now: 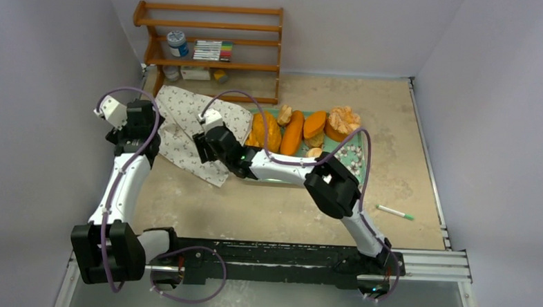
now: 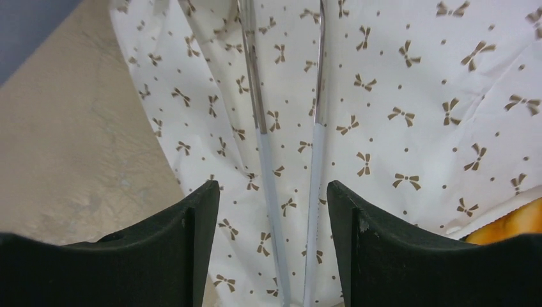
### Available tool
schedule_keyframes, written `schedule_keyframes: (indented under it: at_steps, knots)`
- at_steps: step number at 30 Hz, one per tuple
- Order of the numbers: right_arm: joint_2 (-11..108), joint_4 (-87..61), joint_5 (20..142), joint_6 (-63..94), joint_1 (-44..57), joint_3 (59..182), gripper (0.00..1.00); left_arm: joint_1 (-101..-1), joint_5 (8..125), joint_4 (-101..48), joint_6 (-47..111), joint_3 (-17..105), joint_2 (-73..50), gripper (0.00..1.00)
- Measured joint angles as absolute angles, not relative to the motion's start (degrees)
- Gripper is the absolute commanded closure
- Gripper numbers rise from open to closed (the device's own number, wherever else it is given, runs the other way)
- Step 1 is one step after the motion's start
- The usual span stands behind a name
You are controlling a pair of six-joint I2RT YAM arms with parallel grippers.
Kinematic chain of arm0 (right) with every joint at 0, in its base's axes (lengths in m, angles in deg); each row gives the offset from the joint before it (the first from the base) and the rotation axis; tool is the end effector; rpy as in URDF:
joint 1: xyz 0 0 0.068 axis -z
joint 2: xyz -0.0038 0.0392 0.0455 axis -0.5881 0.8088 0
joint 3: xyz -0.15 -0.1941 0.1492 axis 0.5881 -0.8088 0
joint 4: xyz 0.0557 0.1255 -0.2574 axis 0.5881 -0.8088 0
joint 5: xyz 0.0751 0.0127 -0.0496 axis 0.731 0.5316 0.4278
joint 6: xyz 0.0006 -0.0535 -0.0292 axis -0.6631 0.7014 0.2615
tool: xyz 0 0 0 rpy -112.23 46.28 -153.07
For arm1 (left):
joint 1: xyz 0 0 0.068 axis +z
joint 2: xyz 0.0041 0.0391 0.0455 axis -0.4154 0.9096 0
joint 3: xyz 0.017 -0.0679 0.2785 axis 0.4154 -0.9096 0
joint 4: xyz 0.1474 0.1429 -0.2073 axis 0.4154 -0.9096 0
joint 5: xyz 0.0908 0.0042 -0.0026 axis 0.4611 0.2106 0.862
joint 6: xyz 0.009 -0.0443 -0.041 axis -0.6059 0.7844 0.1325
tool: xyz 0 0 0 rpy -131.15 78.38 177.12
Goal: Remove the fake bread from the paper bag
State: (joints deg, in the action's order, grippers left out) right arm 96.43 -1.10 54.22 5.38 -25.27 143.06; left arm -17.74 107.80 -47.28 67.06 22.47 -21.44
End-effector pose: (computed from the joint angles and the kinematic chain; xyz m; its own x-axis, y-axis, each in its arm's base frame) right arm 0.2887 0.4963 0.2020 -0.3479 -0.0663 -0.9352 -0.6074 0.7758 0.1709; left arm 0.2778 0.0581 0.2904 0.0141 -0.6091 -0.7929 -0.7783 0.4911 -0.3911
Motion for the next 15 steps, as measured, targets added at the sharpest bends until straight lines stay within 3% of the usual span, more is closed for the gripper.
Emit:
schedule_keyframes:
  at_steps: [10,15]
  knots:
    - [78.8,-3.4,48.2,9.6,-25.3,142.0,0.35,-17.7,106.2,-50.1,63.6,28.7,-23.4,0.14]
    - [67.3,-4.4,43.3,11.1,-15.0,138.4,0.30,-17.6,101.9,-43.3,61.4,30.2,-27.3,0.14]
